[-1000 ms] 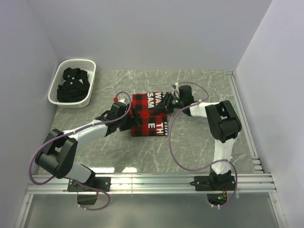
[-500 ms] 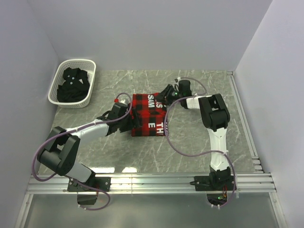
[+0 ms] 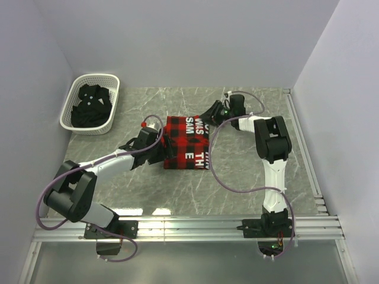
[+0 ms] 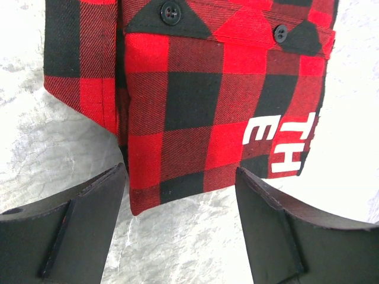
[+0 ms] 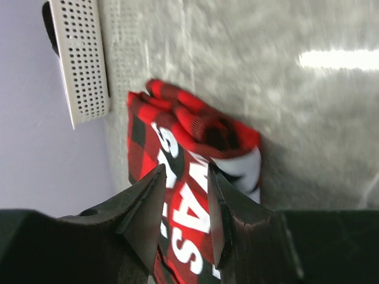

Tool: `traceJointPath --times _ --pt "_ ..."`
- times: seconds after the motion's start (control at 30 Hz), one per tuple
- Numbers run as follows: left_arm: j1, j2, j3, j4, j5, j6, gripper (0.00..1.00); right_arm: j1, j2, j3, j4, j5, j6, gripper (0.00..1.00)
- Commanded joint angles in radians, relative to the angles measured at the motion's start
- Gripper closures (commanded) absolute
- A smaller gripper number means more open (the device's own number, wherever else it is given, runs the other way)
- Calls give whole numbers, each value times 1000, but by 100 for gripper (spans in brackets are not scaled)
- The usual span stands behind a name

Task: Fold and stack the long sleeve shirts
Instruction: Fold the shirt

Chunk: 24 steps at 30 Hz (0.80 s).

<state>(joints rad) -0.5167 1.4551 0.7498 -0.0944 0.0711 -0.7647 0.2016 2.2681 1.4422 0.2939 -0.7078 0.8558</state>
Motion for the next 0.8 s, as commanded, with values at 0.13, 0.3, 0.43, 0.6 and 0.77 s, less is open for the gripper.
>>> traceJointPath --times 0.13,0.3,0.43,0.6,0.77 --pt "1 -44 -7 -4 -20 -10 20 -8 17 107 5 -19 6 58" --pt "0 -59 -9 -14 -33 -10 20 -8 76 135 -18 -13 29 59" --pt "1 -59 -6 -19 -37 -13 20 -16 102 149 -76 16 2 59" --pt "1 -67 3 -33 -48 -10 20 -50 81 132 -93 33 -24 59" --pt "1 -82 14 -60 -68 -7 19 -62 22 159 -171 73 -168 58"
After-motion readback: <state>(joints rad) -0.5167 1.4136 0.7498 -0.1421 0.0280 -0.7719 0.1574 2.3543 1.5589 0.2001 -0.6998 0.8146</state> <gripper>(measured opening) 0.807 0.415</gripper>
